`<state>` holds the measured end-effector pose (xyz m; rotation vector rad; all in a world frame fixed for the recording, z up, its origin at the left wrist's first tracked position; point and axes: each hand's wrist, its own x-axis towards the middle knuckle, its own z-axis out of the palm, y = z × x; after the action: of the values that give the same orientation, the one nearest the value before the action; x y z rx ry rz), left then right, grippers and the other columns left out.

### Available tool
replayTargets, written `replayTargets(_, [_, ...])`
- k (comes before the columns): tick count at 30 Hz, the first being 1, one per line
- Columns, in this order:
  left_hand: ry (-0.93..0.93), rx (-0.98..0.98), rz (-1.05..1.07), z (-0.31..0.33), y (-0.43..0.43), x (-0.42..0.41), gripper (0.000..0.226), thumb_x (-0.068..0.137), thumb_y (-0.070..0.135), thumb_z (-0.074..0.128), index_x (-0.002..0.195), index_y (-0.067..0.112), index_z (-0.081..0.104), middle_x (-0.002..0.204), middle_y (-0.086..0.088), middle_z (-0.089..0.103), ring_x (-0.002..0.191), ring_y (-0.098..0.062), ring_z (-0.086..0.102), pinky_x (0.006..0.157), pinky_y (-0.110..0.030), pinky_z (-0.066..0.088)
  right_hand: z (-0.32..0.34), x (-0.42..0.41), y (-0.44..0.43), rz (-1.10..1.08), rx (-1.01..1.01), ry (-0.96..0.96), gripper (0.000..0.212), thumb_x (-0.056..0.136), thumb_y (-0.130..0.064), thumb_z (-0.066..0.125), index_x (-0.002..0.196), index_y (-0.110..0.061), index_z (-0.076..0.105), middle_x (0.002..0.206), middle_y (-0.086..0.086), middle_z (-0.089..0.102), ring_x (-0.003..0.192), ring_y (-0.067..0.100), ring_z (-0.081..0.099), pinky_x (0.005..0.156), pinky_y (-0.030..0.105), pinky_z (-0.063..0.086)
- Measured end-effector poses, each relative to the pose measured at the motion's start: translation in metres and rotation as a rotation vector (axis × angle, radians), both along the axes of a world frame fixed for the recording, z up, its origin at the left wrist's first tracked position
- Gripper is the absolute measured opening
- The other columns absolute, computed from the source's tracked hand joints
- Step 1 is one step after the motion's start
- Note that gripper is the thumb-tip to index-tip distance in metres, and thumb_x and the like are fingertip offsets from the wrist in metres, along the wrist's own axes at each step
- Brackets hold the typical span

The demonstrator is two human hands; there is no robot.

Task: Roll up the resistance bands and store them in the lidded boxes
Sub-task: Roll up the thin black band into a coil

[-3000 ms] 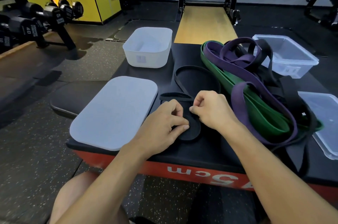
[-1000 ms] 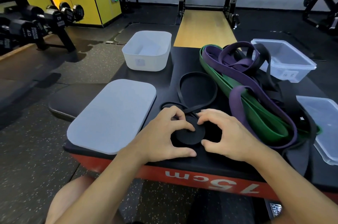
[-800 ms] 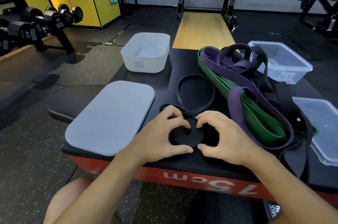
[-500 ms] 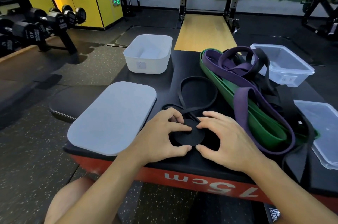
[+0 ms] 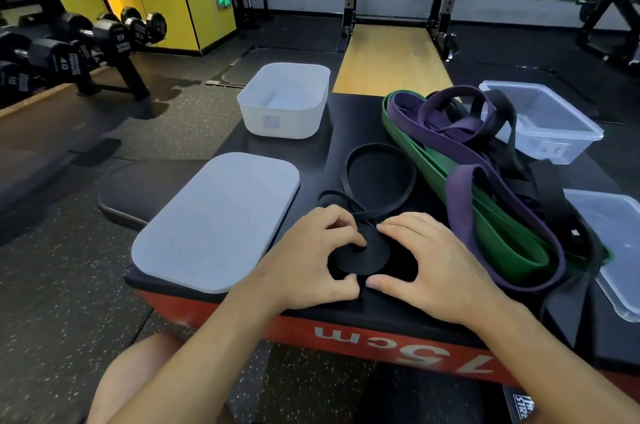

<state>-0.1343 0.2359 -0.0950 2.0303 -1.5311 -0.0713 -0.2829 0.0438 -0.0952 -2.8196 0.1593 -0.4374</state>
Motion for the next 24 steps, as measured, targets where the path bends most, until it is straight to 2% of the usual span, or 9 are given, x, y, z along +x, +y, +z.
replayTargets(3, [-0.002, 0.019, -0.013, -0.0012, 0.0009, 0.0003, 0.049, 0.078, 0.046, 0.070, 0.124, 0.030, 0.069, 0.125, 0.021, 0.046, 0.118, -0.003, 0.050, 0.098, -0.025, 0.047, -0.0022, -0.0011, -0.0007, 0.005, 0.080, -0.008, 0.083, 0.076, -0.079, 0.064, 0.142, -0.031, 0.053, 0.131, -0.022, 0.056, 0.127, -0.002, 0.047, 0.108, 0.030, 0.045])
replayTargets(6, [0.009, 0.032, -0.019, -0.0013, -0.0002, 0.0010, 0.057, 0.078, 0.066, 0.077, 0.124, 0.033, 0.069, 0.125, 0.023, 0.045, 0.120, -0.001, 0.049, 0.098, -0.020, 0.045, -0.0020, -0.0028, -0.0006, -0.016, 0.124, -0.046, 0.076, 0.072, -0.074, 0.071, 0.136, -0.040, 0.047, 0.124, -0.028, 0.055, 0.122, -0.005, 0.051, 0.102, 0.025, 0.046])
replayTargets(8, [0.064, 0.013, 0.005, -0.0019, 0.0000, 0.0017, 0.056, 0.076, 0.070, 0.079, 0.121, 0.036, 0.072, 0.124, 0.024, 0.043, 0.123, 0.003, 0.047, 0.100, -0.018, 0.042, -0.0003, -0.0042, -0.0003, 0.008, 0.117, -0.062, 0.070, 0.072, -0.067, 0.073, 0.132, -0.042, 0.047, 0.120, -0.030, 0.055, 0.119, -0.006, 0.052, 0.101, 0.024, 0.046])
replayTargets(10, [0.095, -0.007, 0.024, -0.0034, 0.0011, 0.0023, 0.050, 0.079, 0.065, 0.079, 0.119, 0.037, 0.075, 0.123, 0.026, 0.042, 0.125, 0.007, 0.047, 0.104, -0.020, 0.043, 0.0002, -0.0058, -0.0010, 0.034, 0.122, -0.071, 0.065, 0.073, -0.058, 0.073, 0.130, -0.040, 0.049, 0.118, -0.030, 0.054, 0.118, -0.003, 0.053, 0.100, 0.025, 0.048])
replayTargets(13, [0.035, -0.020, 0.026, -0.0045, 0.0011, 0.0030, 0.045, 0.081, 0.059, 0.073, 0.119, 0.035, 0.078, 0.120, 0.025, 0.051, 0.118, -0.001, 0.054, 0.100, -0.028, 0.050, -0.0014, -0.0067, -0.0016, 0.027, 0.143, -0.079, 0.060, 0.074, -0.050, 0.070, 0.129, -0.036, 0.052, 0.115, -0.028, 0.054, 0.115, 0.002, 0.055, 0.097, 0.027, 0.049])
replayTargets(15, [-0.031, -0.054, 0.024, -0.0048, -0.0003, 0.0037, 0.042, 0.079, 0.053, 0.071, 0.115, 0.034, 0.080, 0.119, 0.025, 0.058, 0.118, -0.004, 0.054, 0.102, -0.031, 0.048, -0.0025, -0.0060, -0.0018, 0.017, 0.146, -0.084, 0.054, 0.076, -0.046, 0.066, 0.127, -0.034, 0.055, 0.111, -0.028, 0.054, 0.113, 0.002, 0.055, 0.094, 0.024, 0.049])
replayTargets(19, [-0.051, -0.057, 0.042, -0.0036, -0.0001, 0.0017, 0.042, 0.077, 0.048, 0.067, 0.116, 0.036, 0.079, 0.122, 0.028, 0.062, 0.120, -0.003, 0.048, 0.103, -0.028, 0.046, -0.0037, -0.0029, -0.0013, -0.001, 0.142, -0.078, 0.049, 0.080, -0.046, 0.060, 0.127, -0.030, 0.059, 0.113, -0.023, 0.057, 0.114, 0.001, 0.053, 0.096, 0.021, 0.046])
replayTargets(21, [-0.058, -0.048, 0.030, -0.0037, -0.0001, 0.0014, 0.042, 0.076, 0.043, 0.068, 0.117, 0.034, 0.077, 0.124, 0.026, 0.061, 0.123, -0.004, 0.048, 0.105, -0.029, 0.046, -0.0032, -0.0011, -0.0003, 0.000, 0.110, -0.051, 0.050, 0.081, -0.049, 0.058, 0.127, -0.029, 0.060, 0.121, -0.020, 0.058, 0.121, -0.001, 0.051, 0.101, 0.020, 0.044])
replayTargets(24, [-0.056, -0.028, 0.016, -0.0042, 0.0001, 0.0010, 0.042, 0.077, 0.038, 0.067, 0.119, 0.032, 0.073, 0.126, 0.023, 0.056, 0.126, -0.003, 0.047, 0.106, -0.030, 0.045, -0.0039, -0.0021, -0.0001, -0.019, 0.107, -0.054, 0.053, 0.080, -0.055, 0.058, 0.125, -0.027, 0.064, 0.120, -0.018, 0.061, 0.121, 0.000, 0.052, 0.099, 0.021, 0.045])
